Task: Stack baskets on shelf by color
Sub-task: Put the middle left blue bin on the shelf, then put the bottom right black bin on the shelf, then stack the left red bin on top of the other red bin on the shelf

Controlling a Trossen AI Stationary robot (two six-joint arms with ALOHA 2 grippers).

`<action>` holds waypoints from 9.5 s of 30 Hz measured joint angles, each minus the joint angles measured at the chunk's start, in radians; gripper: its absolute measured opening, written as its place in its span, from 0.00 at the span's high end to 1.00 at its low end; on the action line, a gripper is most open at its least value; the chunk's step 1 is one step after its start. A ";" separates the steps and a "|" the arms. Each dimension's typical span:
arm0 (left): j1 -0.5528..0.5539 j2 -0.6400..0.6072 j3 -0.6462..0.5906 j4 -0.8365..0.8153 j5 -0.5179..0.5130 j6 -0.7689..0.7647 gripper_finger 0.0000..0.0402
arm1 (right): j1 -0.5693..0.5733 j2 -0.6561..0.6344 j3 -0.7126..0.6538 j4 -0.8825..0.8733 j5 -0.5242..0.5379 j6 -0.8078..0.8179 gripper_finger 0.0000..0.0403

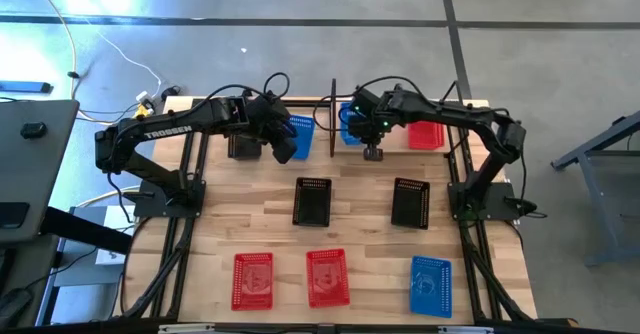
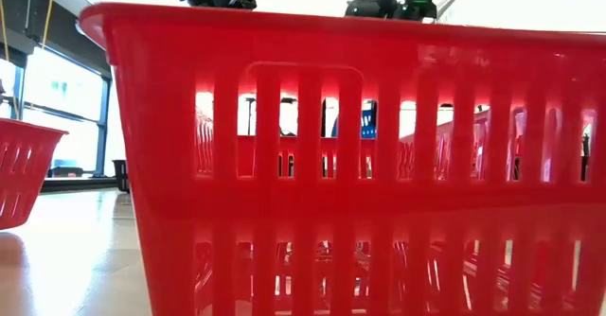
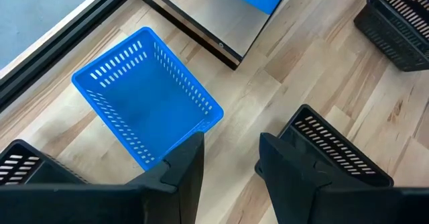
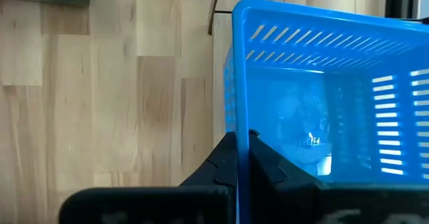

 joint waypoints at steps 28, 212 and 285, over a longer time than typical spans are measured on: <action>0.000 0.000 0.000 0.000 0.000 -0.005 0.67 | -0.003 0.066 0.000 0.087 0.002 -0.025 0.88; -0.085 0.000 0.000 0.000 0.051 0.152 0.67 | 0.092 -0.285 -0.275 -0.084 0.307 0.117 1.00; -0.150 0.000 -0.006 -0.320 0.092 -0.075 0.67 | 0.136 -0.139 -0.096 -0.379 0.135 0.612 0.77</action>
